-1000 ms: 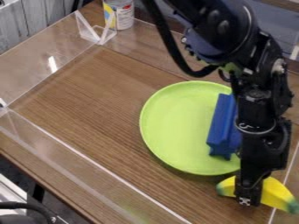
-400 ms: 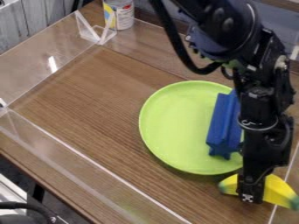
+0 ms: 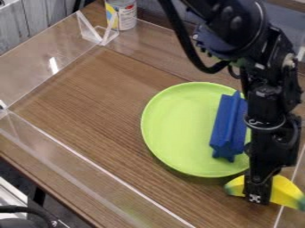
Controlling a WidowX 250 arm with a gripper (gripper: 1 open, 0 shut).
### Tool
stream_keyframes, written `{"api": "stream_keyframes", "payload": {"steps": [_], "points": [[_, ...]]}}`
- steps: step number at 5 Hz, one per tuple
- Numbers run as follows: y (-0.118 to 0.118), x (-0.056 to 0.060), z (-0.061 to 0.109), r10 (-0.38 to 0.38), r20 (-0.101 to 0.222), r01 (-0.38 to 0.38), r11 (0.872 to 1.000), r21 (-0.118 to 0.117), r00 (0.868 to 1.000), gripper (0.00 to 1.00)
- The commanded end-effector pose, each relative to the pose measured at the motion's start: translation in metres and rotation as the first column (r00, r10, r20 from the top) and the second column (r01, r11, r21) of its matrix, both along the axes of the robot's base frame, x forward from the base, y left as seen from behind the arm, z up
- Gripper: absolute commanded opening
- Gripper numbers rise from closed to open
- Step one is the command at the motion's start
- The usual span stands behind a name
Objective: Put the banana in the green plate
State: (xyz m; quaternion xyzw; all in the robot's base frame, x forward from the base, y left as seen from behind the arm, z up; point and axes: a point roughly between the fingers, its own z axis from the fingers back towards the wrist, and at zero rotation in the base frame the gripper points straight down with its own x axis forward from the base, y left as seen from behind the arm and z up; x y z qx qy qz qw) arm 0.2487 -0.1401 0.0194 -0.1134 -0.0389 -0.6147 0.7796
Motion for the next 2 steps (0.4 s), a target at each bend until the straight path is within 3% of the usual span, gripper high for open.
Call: {"api": "stream_keyframes", "payload": {"steps": [1, 2], "points": [[0.0023, 0.0044, 0.0011, 0.008, 0.005, -0.008, 1.000, -0.002, 1.000, 0.00], [0.0017, 0.0062, 0.0011, 0.008, -0.001, -0.008, 1.000, -0.002, 1.000, 0.00]]}}
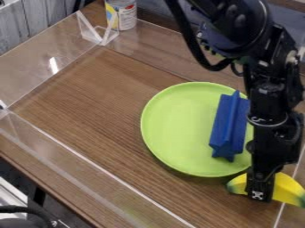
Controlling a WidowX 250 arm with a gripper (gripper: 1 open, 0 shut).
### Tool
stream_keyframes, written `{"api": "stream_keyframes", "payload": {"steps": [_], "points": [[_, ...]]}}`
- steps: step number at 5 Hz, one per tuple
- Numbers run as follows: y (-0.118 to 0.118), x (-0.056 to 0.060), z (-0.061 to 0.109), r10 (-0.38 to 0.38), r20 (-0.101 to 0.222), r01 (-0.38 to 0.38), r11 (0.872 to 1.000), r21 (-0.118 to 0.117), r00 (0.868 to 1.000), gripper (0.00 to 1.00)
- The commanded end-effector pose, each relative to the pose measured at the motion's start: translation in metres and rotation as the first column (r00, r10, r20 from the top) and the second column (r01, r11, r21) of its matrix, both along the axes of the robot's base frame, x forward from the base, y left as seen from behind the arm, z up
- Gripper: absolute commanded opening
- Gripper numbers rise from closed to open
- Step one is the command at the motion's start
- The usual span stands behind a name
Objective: Put the banana in the green plate
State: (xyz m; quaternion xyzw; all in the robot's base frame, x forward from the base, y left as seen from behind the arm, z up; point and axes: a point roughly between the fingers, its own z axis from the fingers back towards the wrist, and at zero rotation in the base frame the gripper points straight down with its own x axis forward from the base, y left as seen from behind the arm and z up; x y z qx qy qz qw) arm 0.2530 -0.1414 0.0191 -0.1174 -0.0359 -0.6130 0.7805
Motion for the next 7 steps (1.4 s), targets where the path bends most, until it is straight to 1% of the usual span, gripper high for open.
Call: {"api": "stream_keyframes", "payload": {"steps": [1, 7], "points": [[0.0024, 0.0036, 0.0014, 0.006, 0.004, -0.006, 1.000, 0.001, 1.000, 0.00], [-0.0004, 0.0119, 0.0007, 0.009, -0.025, -0.009, 1.000, 0.005, 1.000, 0.00]]}}
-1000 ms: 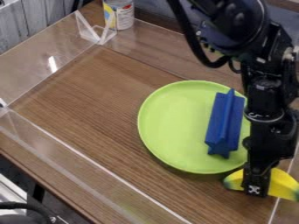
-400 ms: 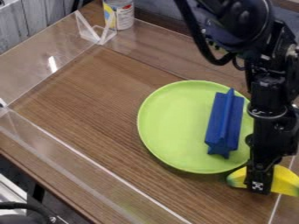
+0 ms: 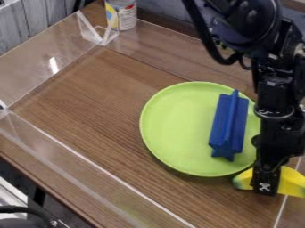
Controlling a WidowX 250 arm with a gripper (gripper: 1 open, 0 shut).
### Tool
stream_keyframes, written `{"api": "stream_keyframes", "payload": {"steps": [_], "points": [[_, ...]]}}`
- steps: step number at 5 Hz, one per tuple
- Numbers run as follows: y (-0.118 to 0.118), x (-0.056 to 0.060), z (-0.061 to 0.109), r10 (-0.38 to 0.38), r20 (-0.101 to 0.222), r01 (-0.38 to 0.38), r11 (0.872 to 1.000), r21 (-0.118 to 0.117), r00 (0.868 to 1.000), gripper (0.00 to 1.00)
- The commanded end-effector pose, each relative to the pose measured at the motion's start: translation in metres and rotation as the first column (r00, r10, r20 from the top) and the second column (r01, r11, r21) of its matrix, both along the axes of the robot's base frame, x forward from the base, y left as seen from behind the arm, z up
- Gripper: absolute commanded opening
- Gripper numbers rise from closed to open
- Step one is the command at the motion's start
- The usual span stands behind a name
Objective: Put the banana in the green plate
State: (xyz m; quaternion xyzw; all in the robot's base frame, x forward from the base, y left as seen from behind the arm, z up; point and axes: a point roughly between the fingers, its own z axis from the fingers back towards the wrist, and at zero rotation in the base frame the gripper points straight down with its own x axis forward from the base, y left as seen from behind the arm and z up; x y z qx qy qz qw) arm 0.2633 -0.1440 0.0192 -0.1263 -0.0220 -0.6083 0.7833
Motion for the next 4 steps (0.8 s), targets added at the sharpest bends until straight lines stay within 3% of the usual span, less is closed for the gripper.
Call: {"api": "stream_keyframes", "payload": {"steps": [1, 4], "points": [[0.0016, 0.0030, 0.0006, 0.001, 0.005, -0.001, 1.000, 0.003, 1.000, 1.00], [0.0003, 0.0073, 0.0001, -0.002, -0.011, 0.002, 1.000, 0.005, 1.000, 1.00]]}}
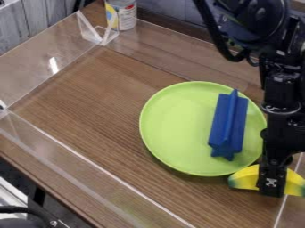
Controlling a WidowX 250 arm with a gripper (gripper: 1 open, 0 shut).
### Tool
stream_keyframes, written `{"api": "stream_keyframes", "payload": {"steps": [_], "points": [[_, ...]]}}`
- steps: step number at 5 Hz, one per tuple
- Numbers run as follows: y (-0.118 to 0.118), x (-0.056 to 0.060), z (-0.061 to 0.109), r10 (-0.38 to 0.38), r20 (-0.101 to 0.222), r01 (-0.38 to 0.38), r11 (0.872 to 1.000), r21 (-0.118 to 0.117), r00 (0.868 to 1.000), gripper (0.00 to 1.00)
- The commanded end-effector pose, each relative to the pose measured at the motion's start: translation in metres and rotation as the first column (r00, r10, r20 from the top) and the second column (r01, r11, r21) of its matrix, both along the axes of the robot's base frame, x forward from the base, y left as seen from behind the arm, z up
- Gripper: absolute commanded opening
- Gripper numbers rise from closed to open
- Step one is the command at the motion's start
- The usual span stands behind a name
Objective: Put the banana in the green plate
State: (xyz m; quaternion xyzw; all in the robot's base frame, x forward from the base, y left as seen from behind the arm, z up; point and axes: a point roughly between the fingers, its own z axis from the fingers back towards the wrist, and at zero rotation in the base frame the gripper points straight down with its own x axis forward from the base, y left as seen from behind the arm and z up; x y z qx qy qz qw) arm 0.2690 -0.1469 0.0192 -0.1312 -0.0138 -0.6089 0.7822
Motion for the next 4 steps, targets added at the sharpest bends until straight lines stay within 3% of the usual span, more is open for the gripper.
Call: {"api": "stream_keyframes", "payload": {"steps": [1, 4], "points": [[0.0031, 0.0028, 0.0000, 0.002, 0.003, -0.002, 1.000, 0.004, 1.000, 1.00], [0.0028, 0.0068, -0.0002, 0.004, -0.008, -0.004, 1.000, 0.006, 1.000, 1.00]]}}
